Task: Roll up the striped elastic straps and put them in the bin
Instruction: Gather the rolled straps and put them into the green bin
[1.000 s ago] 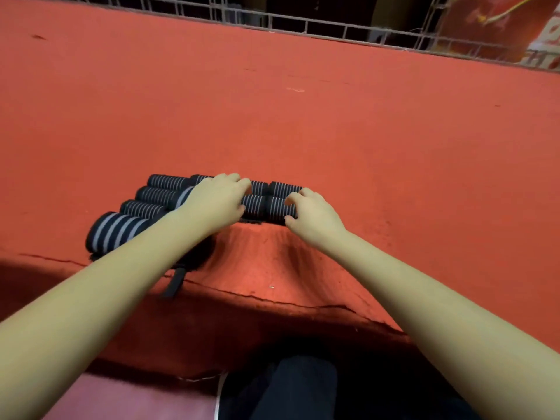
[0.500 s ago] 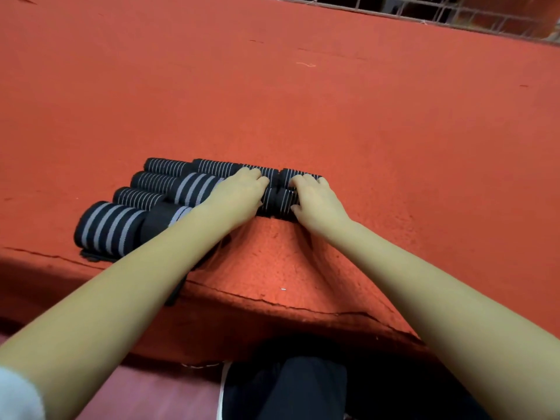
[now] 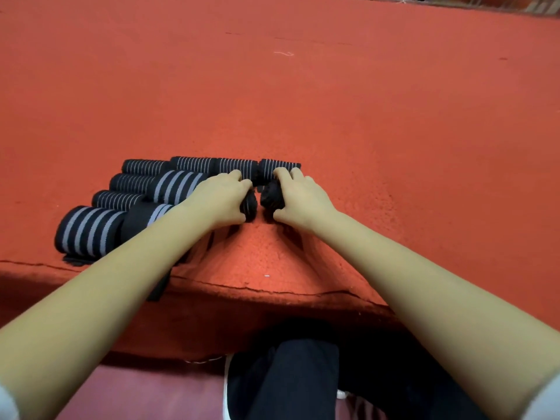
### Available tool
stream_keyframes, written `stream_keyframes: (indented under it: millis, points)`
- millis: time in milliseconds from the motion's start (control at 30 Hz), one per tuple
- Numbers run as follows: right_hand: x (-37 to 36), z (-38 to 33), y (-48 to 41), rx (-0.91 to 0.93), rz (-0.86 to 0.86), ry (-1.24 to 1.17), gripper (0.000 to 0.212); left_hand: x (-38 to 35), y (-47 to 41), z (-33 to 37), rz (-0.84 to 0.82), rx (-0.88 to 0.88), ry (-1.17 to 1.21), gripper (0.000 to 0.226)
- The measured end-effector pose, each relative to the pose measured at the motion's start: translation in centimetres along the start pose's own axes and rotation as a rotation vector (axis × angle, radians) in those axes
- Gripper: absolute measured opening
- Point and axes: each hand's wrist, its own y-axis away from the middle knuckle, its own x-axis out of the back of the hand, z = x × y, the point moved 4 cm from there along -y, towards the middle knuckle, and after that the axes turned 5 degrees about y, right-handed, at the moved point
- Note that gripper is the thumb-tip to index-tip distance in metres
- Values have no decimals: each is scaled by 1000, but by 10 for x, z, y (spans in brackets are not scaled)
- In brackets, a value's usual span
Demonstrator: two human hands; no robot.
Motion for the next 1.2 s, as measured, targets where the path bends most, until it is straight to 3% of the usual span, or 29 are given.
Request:
stream_keyframes:
  millis: [200, 533, 800, 933, 1200]
  points:
    - [29, 54, 50, -225, 141, -253, 45, 25, -12, 50, 91, -101, 227, 46]
    - [91, 185, 210, -536, 306, -286, 49, 40, -32, 264, 109, -545, 400, 42]
    - [116, 271, 386, -789, 307, -176, 42, 17, 11, 459, -32, -874, 509, 48]
    - [113, 292, 493, -982, 323, -155, 44, -3, 57, 548, -149, -1053, 526, 41]
    - [75, 288, 633, -1241, 276, -183, 40, -56, 141, 639, -287, -1269, 406, 37]
